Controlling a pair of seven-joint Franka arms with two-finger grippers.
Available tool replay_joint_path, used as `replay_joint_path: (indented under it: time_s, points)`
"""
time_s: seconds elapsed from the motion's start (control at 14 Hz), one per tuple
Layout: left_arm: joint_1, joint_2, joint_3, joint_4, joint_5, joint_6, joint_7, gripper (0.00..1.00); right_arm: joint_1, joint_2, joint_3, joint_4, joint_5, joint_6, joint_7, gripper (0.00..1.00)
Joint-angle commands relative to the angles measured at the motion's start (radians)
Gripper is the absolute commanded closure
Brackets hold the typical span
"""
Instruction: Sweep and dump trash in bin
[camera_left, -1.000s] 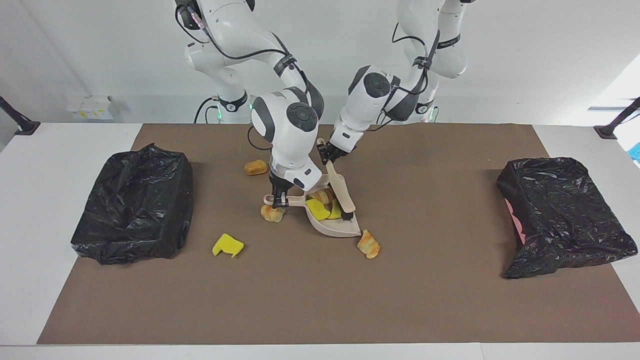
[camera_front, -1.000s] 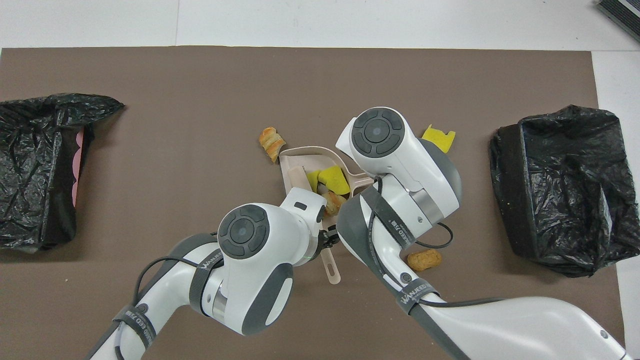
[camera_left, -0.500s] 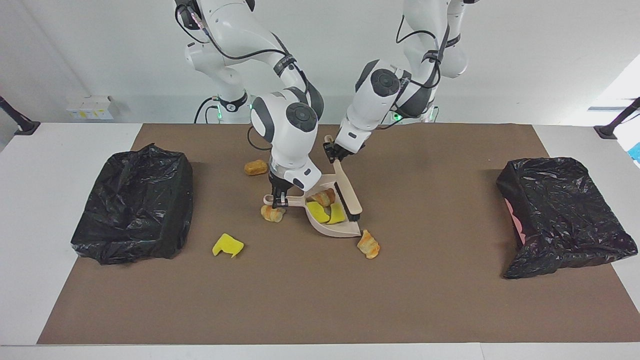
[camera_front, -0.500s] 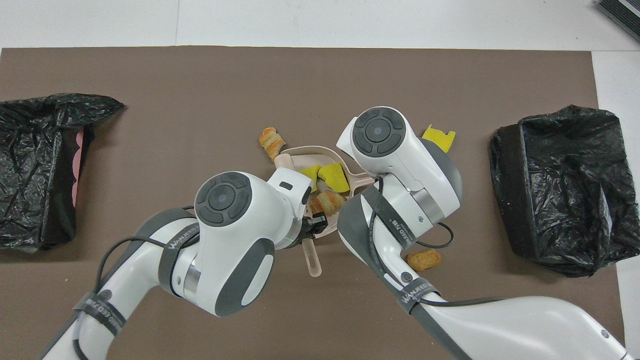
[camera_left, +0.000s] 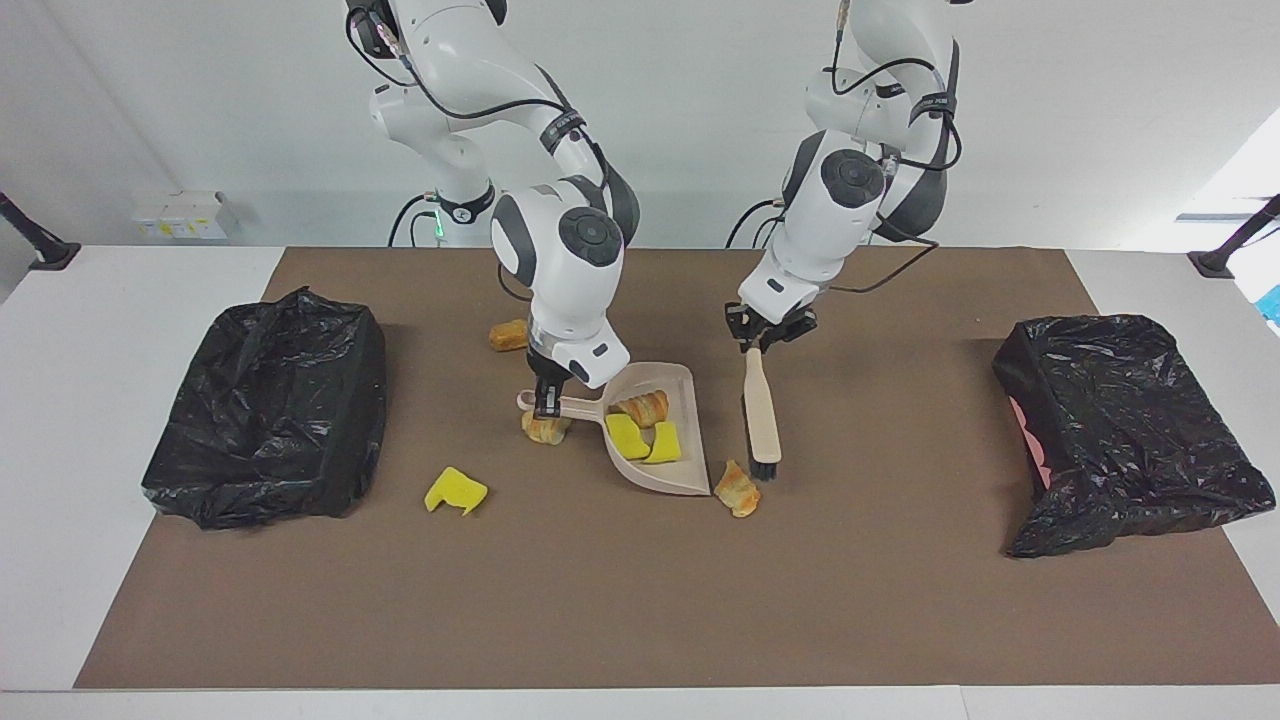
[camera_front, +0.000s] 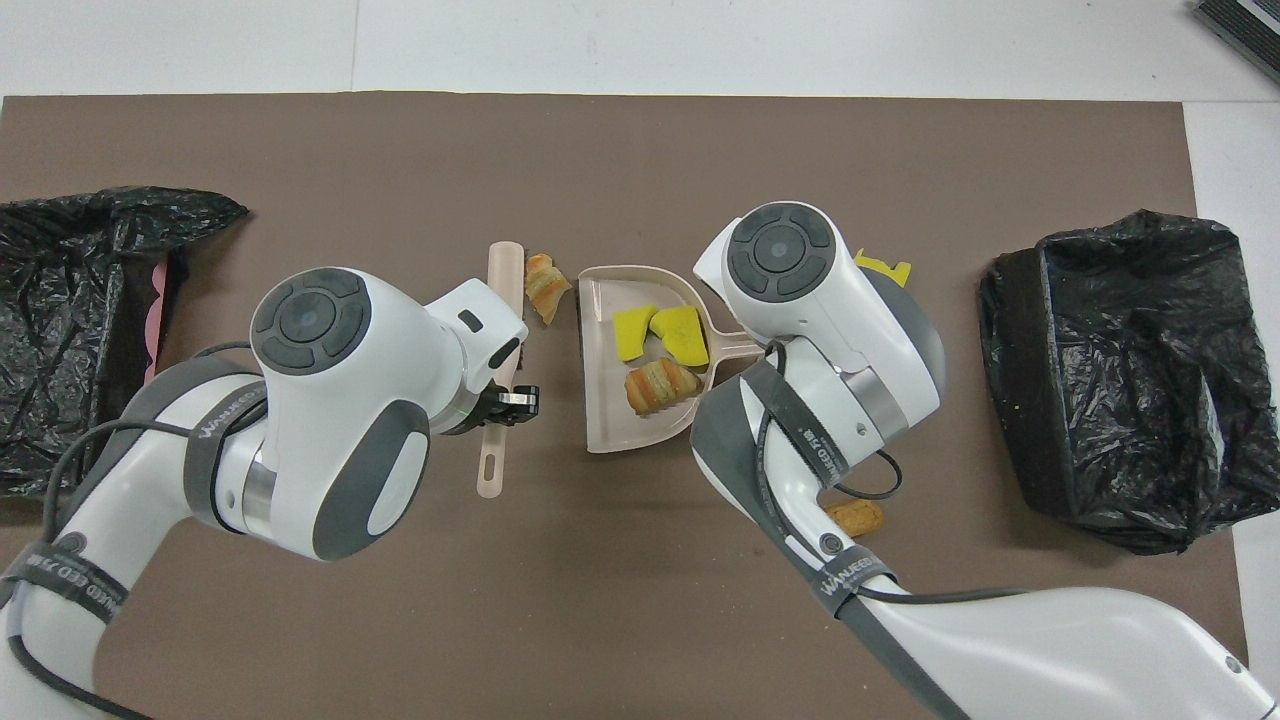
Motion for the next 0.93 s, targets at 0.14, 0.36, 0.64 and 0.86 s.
replay_joint_path:
  time_s: [0.14, 0.36, 0.64, 0.86]
  points:
    - [0.061, 0.185, -0.011, 0.191, 0.05, -0.037, 0.117, 1.0, -0.036, -0.016, 0.008, -0.01, -0.003, 0.014, 0.11, 1.0]
    - [0.074, 0.189, -0.013, 0.144, 0.033, -0.014, 0.159, 1.0, -0.05, -0.01, 0.01, -0.013, -0.003, 0.03, 0.106, 1.0]
    - [0.052, 0.173, -0.023, 0.104, -0.059, -0.017, 0.161, 1.0, -0.036, -0.002, 0.011, -0.022, -0.003, 0.029, 0.092, 1.0]
    - [-0.055, 0.135, -0.026, 0.061, -0.154, -0.015, 0.136, 1.0, -0.033, -0.008, 0.013, -0.039, -0.003, 0.029, 0.086, 1.0]
